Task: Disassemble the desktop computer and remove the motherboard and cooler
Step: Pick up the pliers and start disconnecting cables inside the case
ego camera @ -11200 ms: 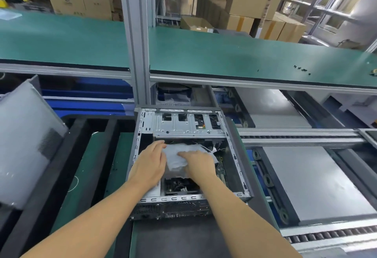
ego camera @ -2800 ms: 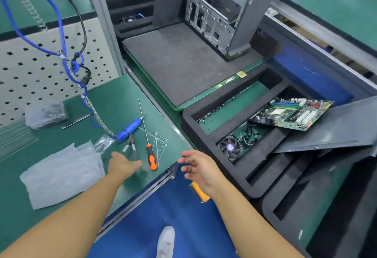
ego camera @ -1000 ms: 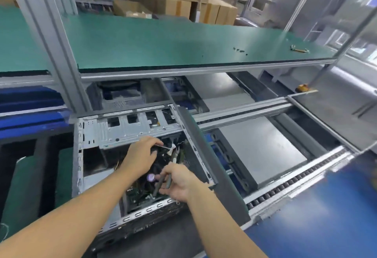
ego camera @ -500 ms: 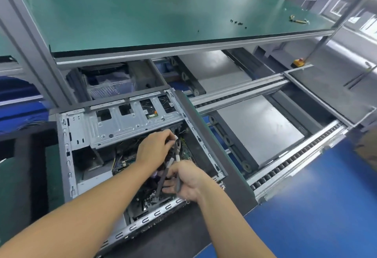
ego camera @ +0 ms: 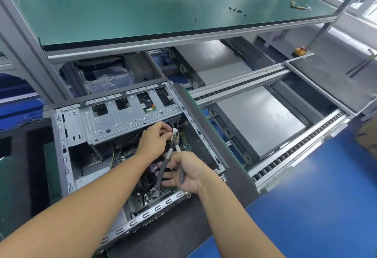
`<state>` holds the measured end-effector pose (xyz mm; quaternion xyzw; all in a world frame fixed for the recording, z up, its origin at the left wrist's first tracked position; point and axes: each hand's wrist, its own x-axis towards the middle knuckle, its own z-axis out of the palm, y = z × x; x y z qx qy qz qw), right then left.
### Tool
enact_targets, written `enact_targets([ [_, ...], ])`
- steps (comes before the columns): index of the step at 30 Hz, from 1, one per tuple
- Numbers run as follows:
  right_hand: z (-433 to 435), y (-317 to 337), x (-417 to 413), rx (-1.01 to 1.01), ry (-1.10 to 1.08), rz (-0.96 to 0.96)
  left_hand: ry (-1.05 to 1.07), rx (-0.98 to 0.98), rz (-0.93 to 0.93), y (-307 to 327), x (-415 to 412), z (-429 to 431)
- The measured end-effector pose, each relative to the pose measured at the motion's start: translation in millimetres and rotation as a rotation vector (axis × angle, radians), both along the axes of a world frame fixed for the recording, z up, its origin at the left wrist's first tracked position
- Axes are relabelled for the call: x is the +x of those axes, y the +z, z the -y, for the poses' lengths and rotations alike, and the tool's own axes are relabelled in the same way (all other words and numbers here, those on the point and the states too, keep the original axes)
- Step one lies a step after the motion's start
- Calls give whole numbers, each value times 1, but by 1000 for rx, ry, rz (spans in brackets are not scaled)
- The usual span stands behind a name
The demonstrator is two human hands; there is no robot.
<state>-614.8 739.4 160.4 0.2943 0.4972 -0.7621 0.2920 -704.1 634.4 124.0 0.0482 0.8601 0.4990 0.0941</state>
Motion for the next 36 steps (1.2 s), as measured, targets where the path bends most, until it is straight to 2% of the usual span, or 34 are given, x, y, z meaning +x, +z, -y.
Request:
enact_targets([
  [6,-2,3,3,-78,18,12,33,19,-68,-3,6,-1],
  [14,-5,6,2,-95,42,8,19,132,-54,-12,6,0],
  [26,-9,9,4,-126,53,18,-7,293,50,-22,2,2],
  [32,-9,7,8,-199,16,-5,6,282,76,-21,3,1],
  [36,-8,9,11,-212,-31,-8,-6,397,157,-22,5,0],
])
